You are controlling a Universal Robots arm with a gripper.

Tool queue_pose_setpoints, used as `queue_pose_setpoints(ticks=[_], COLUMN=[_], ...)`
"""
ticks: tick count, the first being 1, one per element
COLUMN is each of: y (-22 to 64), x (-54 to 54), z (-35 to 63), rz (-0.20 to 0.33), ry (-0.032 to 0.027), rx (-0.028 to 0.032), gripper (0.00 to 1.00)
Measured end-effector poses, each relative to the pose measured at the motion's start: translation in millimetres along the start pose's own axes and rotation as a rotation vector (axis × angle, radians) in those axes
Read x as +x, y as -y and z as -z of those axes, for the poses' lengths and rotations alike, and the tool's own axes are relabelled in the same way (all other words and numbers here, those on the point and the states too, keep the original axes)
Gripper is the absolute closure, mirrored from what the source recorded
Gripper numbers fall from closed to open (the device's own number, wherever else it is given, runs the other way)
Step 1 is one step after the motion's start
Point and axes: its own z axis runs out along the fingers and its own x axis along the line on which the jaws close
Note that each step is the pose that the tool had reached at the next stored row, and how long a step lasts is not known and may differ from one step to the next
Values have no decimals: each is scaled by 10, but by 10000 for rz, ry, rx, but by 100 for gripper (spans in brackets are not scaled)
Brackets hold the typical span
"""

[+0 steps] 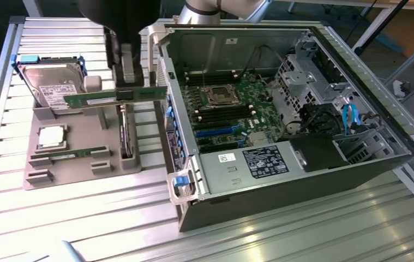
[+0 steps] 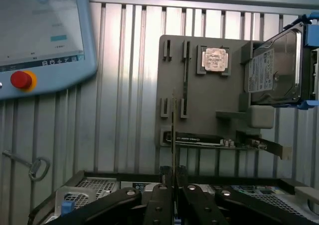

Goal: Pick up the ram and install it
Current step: 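Pick up the ram and move it above insertion slot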

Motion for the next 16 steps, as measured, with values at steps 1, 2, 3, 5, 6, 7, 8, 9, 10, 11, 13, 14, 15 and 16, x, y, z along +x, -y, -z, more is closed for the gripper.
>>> queue_pose_setpoints(ticks=[1,2,3,5,6,7,8,9,10,11,13,14,15,16], y=[49,111,159,276,311,354,387,433,465,530,642,721,767,819], x=[2,4,5,-10,-21,-36,-49,-67,-80,-106,-148,-175,-187,-200], z=[-1,0,-1,2,4,3,3,2,2,1,1,2,2,3], rz=[0,0,0,0,-1,0,0,0,0,0,0,0,0,-1], ry=[-1,-1,-1,0,-2,-1,0,-1,-1,0,0,0,-1,0], rx=[0,-1,-1,0,-2,0,0,0,-1,0,0,0,-1,0], gripper=[87,87,87,87,87,87,87,87,87,87,87,87,87,87])
